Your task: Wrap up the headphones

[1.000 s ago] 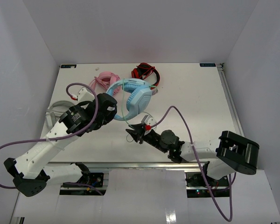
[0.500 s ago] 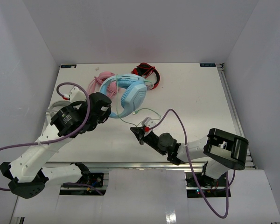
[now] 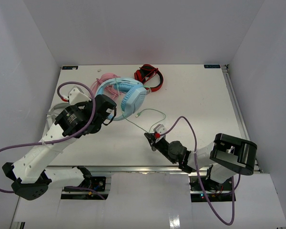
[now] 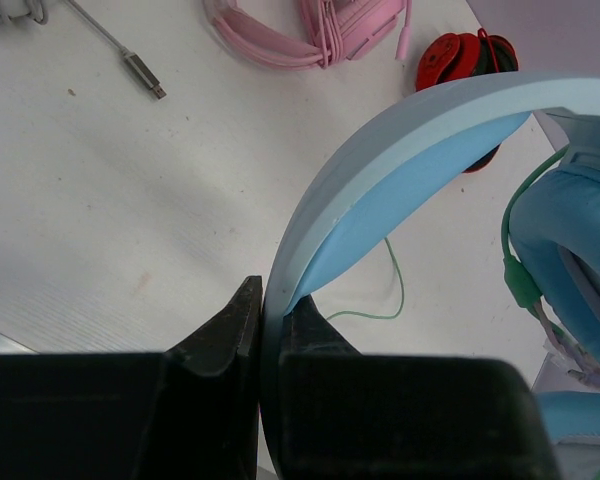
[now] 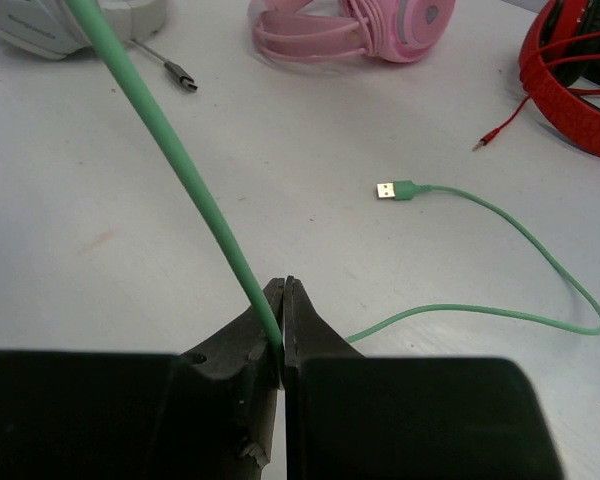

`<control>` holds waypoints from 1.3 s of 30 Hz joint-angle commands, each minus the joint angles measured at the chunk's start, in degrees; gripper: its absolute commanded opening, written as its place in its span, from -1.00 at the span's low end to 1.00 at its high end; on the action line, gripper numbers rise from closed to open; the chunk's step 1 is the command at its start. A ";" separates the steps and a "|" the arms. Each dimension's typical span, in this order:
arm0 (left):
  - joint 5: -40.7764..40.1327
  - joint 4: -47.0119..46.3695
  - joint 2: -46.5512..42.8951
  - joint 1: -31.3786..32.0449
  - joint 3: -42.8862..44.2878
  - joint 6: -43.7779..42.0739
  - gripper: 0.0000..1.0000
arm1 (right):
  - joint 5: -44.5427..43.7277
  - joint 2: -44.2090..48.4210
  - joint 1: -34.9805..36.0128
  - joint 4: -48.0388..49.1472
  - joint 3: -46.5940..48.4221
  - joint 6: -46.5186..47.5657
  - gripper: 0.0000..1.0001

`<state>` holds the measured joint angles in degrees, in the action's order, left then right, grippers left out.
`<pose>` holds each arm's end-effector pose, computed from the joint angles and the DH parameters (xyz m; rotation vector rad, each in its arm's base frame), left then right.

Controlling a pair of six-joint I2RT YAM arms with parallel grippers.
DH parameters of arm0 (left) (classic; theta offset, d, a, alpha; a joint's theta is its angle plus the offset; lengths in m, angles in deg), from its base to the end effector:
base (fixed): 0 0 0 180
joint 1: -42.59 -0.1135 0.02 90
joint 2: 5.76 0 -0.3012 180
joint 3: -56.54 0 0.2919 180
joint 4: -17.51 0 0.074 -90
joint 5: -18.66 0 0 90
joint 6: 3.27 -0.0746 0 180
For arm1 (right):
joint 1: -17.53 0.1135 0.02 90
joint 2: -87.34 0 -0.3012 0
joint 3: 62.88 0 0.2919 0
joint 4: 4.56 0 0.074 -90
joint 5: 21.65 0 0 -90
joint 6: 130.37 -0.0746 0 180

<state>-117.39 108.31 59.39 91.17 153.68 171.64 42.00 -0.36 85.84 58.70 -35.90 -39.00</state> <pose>0.1766 -0.1190 0.4339 -0.9329 2.0071 -0.1948 0.1385 0.2585 0.1661 -0.5611 1.4550 0.5775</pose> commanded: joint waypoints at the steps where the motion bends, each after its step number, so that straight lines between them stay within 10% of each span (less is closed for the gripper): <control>1: 0.73 -9.18 -2.76 -0.09 2.43 -4.12 -1.00 | -3.18 -0.70 -3.30 16.65 -1.29 1.81 -0.85; 12: 12.01 -30.40 -16.60 -0.12 -10.46 -21.78 -1.00 | 9.91 0.24 -13.65 16.08 -2.21 -5.71 -0.85; 39: 13.53 -42.36 -12.88 -0.15 -14.18 -13.38 -1.00 | 25.56 -7.14 -9.29 20.85 3.73 -6.39 -0.85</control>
<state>-104.73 75.29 46.31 91.08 135.77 153.23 66.28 -7.05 75.09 62.85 -34.23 -47.23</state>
